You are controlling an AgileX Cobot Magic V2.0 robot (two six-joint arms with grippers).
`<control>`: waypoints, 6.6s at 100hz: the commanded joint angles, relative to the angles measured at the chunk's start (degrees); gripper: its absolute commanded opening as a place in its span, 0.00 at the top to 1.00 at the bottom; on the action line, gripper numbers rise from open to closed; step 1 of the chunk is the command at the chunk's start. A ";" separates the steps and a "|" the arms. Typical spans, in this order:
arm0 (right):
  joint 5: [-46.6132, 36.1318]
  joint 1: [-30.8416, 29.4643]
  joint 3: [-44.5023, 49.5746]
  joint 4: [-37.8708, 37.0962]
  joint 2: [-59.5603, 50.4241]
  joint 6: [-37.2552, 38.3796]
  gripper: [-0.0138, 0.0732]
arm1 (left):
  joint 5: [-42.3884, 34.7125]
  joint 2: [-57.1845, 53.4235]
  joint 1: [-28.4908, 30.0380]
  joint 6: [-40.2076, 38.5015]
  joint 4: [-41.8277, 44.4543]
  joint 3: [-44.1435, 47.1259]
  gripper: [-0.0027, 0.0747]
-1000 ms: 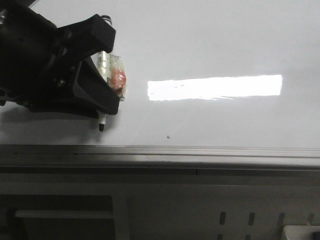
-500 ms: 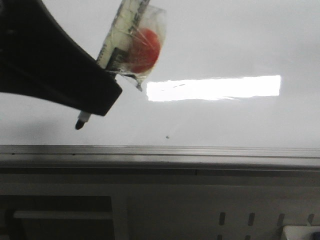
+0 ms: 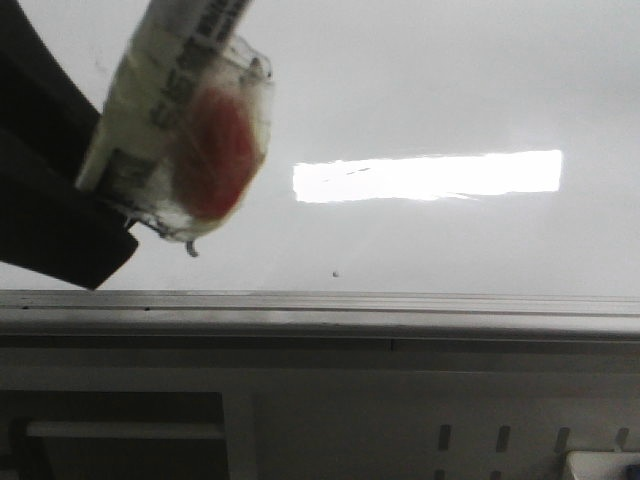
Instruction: Write number 3 on whiteboard
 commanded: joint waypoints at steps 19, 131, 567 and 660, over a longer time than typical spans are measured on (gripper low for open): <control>-7.97 5.18 -1.95 -0.25 7.43 -1.43 0.34 | -2.52 -0.87 -0.52 0.06 -1.84 -1.98 0.99; -20.12 4.82 -1.95 0.26 16.49 -1.43 0.92 | -8.36 -6.17 -0.31 -14.54 -1.90 -3.58 0.44; -11.13 12.10 -9.43 -1.72 8.66 -10.34 0.90 | 17.77 -9.12 15.47 -18.83 -11.39 -12.18 0.47; -9.91 14.38 -9.43 0.77 9.02 -10.34 0.89 | 14.44 -5.34 15.47 -18.83 -15.79 -12.18 0.97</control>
